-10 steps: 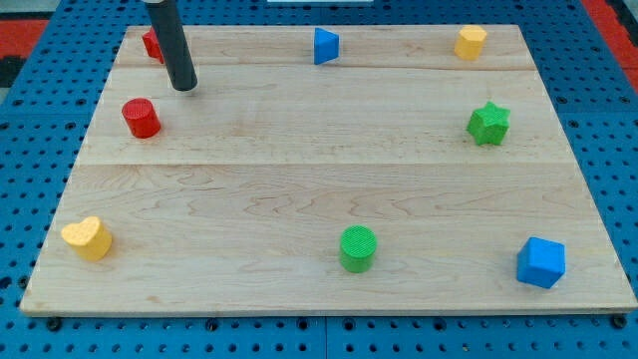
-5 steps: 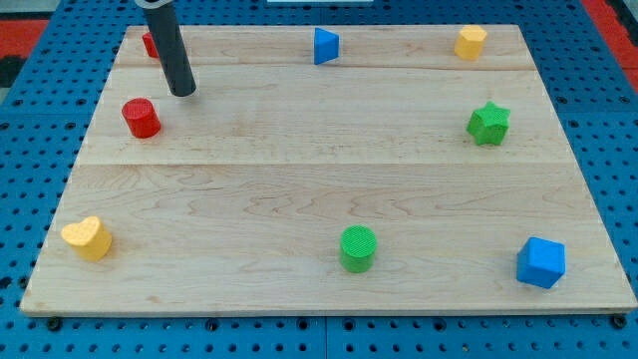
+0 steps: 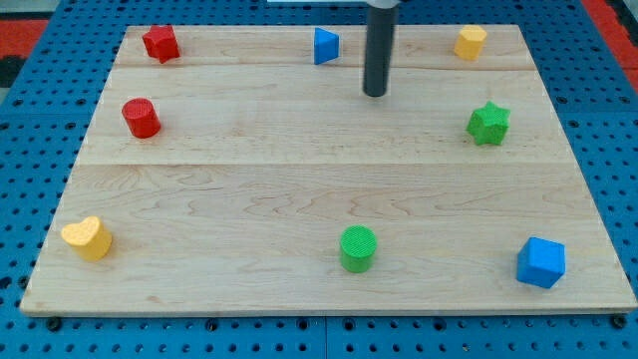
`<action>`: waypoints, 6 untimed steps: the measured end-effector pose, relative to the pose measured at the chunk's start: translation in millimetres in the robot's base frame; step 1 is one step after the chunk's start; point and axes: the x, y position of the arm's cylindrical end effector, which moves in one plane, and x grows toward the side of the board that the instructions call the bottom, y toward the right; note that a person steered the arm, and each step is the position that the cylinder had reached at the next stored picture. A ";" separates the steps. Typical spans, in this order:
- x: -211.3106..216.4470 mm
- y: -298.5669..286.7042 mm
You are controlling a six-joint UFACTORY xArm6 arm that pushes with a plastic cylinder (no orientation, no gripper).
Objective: Move the arm towards the hexagon
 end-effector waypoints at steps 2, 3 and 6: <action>-5.3 20.1; -19.1 60.3; -103.9 60.4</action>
